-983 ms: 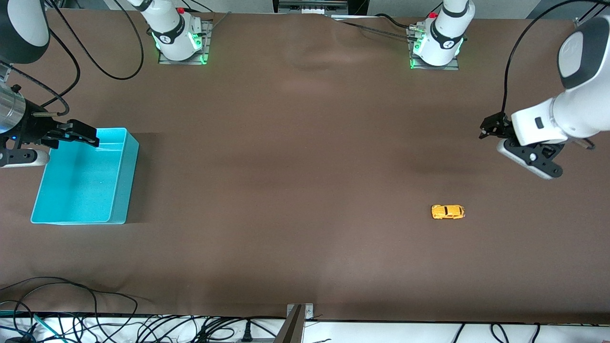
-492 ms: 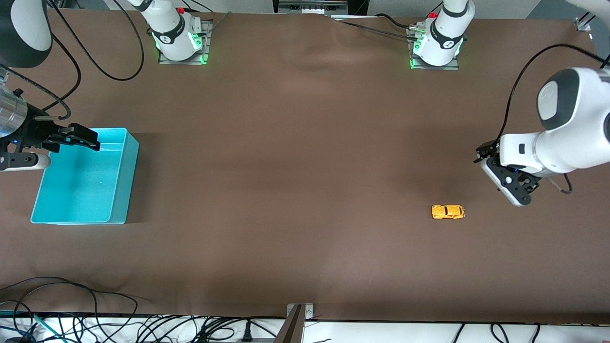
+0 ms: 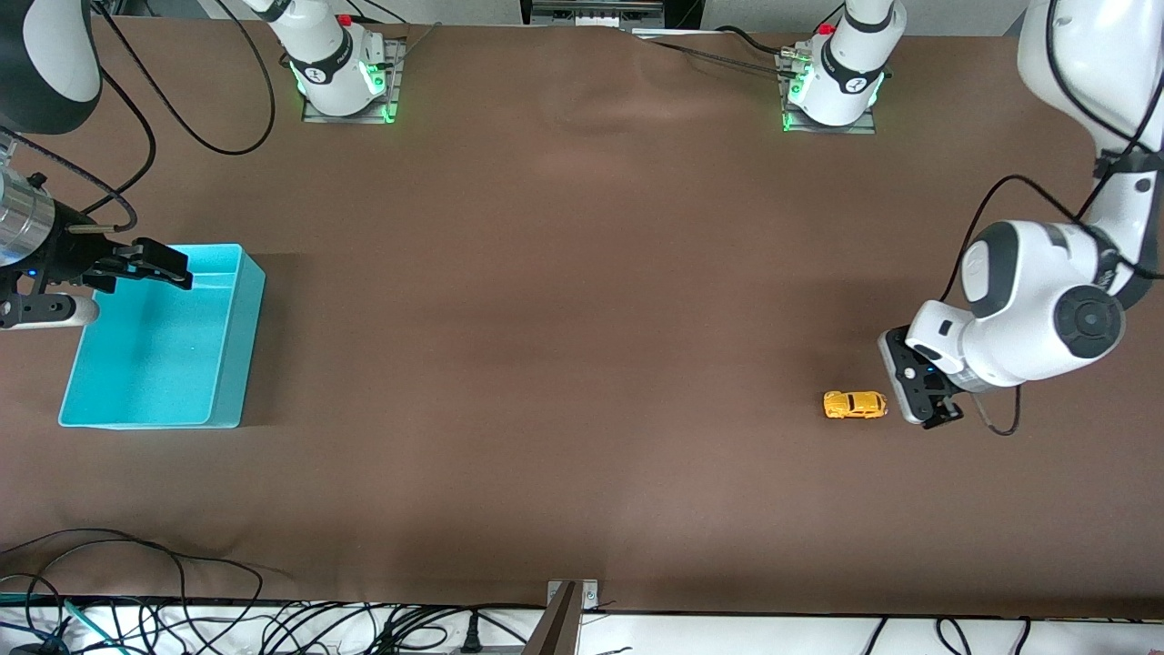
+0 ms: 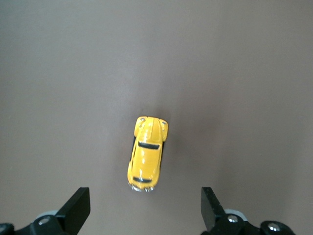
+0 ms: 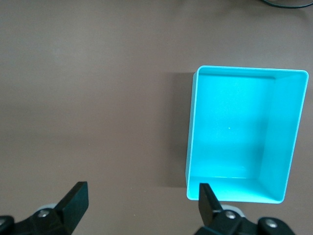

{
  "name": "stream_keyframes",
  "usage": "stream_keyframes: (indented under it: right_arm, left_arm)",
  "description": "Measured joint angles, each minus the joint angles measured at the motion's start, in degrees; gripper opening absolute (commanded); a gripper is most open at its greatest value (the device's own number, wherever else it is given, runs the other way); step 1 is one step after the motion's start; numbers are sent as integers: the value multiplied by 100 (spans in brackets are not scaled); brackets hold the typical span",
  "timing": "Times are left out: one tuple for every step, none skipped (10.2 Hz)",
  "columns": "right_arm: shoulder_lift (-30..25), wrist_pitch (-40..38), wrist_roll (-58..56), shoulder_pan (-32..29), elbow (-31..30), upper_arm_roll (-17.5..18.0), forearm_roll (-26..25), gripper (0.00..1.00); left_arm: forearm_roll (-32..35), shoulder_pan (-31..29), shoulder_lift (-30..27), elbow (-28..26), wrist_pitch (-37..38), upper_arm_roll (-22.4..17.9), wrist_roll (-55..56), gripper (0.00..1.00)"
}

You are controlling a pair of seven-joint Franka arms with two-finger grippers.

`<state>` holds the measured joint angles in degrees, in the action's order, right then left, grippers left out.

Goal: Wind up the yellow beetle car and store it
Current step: 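Lower the open left gripper over the yellow beetle car, then close the left gripper around the yellow car's body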

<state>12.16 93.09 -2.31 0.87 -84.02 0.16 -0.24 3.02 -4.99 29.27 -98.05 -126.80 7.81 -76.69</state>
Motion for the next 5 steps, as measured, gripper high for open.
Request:
stream_keyframes:
  right_arm:
    - [10,21,0,-2,0,-2,0,100]
    - [18,31,0,-1,0,-2,0,100]
    - [29,32,0,-1,0,-2,0,100]
    - [38,34,0,-1,0,-2,0,100]
    - [45,36,0,0,0,-2,0,100]
  left_arm:
    - [221,14,20,-260,-444,22,-103,100]
    - [369,21,38,-456,-688,49,-133,100]
    - [402,35,79,-573,-804,55,-154,100]
    - [408,39,152,-622,-922,54,-210,100]
    - [408,34,264,-641,-1077,47,-274,100]
